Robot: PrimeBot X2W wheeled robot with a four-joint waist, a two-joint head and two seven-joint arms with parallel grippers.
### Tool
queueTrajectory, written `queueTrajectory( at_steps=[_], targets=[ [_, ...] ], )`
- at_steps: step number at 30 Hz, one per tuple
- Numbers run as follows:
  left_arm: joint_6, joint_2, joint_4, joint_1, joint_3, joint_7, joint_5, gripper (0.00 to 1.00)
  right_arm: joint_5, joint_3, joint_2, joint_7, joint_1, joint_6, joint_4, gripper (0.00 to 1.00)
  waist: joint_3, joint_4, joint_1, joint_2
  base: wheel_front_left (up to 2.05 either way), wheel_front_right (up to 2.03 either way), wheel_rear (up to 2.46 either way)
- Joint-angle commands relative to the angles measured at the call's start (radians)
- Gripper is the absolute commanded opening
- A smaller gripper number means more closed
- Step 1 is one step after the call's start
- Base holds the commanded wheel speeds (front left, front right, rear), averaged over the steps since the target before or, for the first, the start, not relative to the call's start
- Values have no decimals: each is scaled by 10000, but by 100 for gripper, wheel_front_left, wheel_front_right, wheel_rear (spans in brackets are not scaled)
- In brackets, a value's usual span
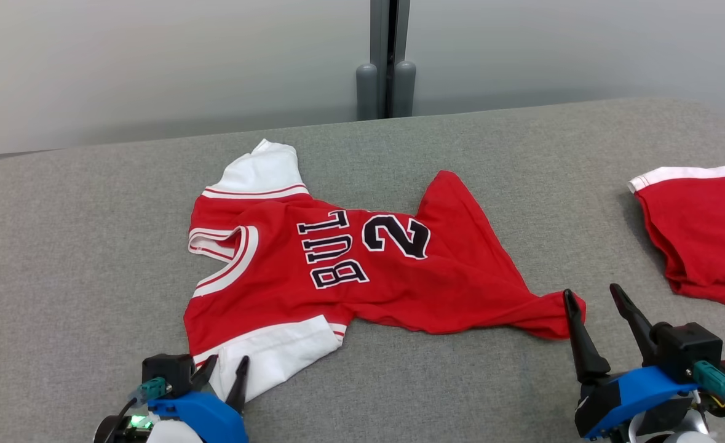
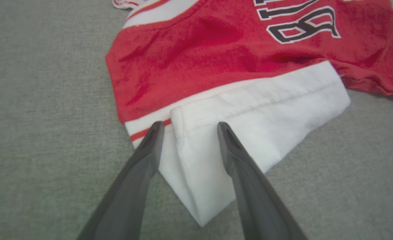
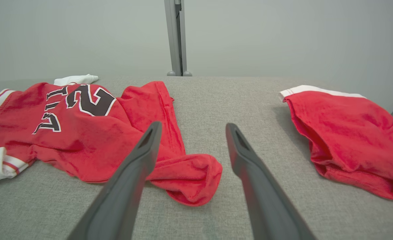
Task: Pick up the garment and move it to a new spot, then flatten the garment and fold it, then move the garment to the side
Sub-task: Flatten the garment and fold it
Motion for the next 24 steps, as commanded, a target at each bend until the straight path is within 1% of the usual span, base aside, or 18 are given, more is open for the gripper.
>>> queueTrajectory(
  at_steps=[1, 2, 5, 7, 13, 18, 23, 24],
  targets=[
    [-55, 14, 116, -142, 8, -34, -30, 2, 9, -1, 19, -33, -134, 1, 31, 100, 20, -10, -1, 0, 0, 0, 0],
    [-118, 3, 161, -159, -34, 21, -60, 0, -3, -6, 20, 19, -135, 1, 51, 100, 32, -18, -1, 0, 0, 0, 0],
    [-162, -4, 226, -227, -23, -57, -98, 0, -37, -66, 18, 137, -162, 1, 109, 100, 48, -23, -1, 0, 0, 0, 0],
    [-201, -16, 264, -262, 0, -194, -115, 0, 3, -276, 16, 426, -179, 1, 193, 100, 62, -16, -1, 0, 0, 0, 0],
    [-169, -35, 172, -99, 62, -508, -162, 0, 276, -704, 23, 2121, -452, 1, 705, 100, 144, -14, -1, 0, 0, 0, 0],
    [-177, 47, 77, -134, 91, -580, -209, 0, 772, -884, 24, 3168, -1128, 1, 1630, 100, 285, 59, -1, 0, 0, 0, 0],
    [-199, 111, -84, -316, 87, -590, -185, 0, 1472, -646, 25, 3490, -1811, 1, 2583, 100, 407, 154, -1, 0, 0, 0, 0],
    [-214, 123, -120, -342, 89, -591, -191, 0, 1702, -610, 20, 3408, -1977, 1, 2686, 37, 422, 167, -1, 0, 0, 0, 0]
  ],
)
